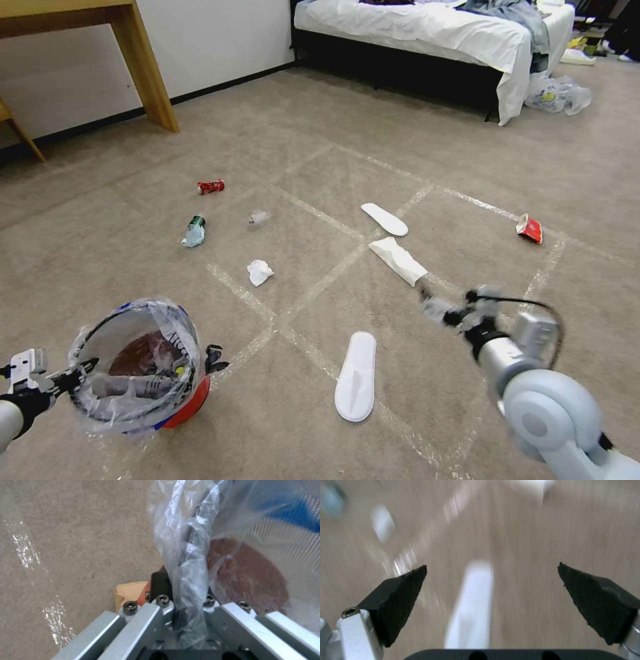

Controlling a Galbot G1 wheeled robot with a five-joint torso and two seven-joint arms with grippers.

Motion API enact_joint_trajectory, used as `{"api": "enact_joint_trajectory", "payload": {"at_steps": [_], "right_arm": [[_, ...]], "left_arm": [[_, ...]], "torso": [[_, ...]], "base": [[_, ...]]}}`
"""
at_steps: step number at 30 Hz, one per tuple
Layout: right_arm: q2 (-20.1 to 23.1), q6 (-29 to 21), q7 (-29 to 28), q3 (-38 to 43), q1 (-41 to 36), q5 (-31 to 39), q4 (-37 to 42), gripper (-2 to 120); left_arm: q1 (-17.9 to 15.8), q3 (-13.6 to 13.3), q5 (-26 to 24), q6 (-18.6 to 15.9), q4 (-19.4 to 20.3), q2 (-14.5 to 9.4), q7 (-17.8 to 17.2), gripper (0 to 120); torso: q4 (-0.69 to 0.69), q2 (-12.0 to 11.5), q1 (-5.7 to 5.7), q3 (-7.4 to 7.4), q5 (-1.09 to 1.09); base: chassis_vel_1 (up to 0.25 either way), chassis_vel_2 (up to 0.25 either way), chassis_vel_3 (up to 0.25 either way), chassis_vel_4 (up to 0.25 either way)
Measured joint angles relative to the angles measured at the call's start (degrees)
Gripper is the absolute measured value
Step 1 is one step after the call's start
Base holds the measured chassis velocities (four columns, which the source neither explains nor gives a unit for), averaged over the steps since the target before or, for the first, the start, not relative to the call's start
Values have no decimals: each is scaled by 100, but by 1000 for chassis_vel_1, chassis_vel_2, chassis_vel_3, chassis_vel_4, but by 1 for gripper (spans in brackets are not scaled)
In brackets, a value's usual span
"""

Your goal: Pick up the trash bin and place the garbage on the floor into it.

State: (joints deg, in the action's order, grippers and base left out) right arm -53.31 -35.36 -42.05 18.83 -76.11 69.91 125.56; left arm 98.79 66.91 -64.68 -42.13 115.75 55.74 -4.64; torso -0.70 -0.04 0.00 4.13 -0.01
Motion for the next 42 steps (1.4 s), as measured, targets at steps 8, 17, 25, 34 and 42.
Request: {"api": "enact_joint_trajectory", "payload": {"at_steps": [8,17,25,34,42], "right_arm": [[-246,-293,-698,-1275,755,408,-1195,100],[-647,-498,-799,-1968,1214,401,-2023,100],[-1114,-443,-523,-2498,1605,8,-2776,100],[-1703,-88,36,-2797,1961,-782,-3859,100],[-1909,87,193,-2822,2121,-969,-4305,96]], "left_arm": [[44,15,58,0,-54,87,-23,1],[147,47,170,1,-13,258,-33,1],[300,158,187,0,51,328,-24,1],[328,194,170,0,25,320,-10,1],[274,178,157,-1,-64,282,3,1]], "torso": [[6,0,0,0,1],[4,0,0,-1,1],[4,0,0,-1,0],[4,0,0,-1,1],[5,0,0,-1,0]], "base": [[0,0,0,0],[0,0,0,0],[0,0,0,0],[0,0,0,0],[0,0,0,0]]}}
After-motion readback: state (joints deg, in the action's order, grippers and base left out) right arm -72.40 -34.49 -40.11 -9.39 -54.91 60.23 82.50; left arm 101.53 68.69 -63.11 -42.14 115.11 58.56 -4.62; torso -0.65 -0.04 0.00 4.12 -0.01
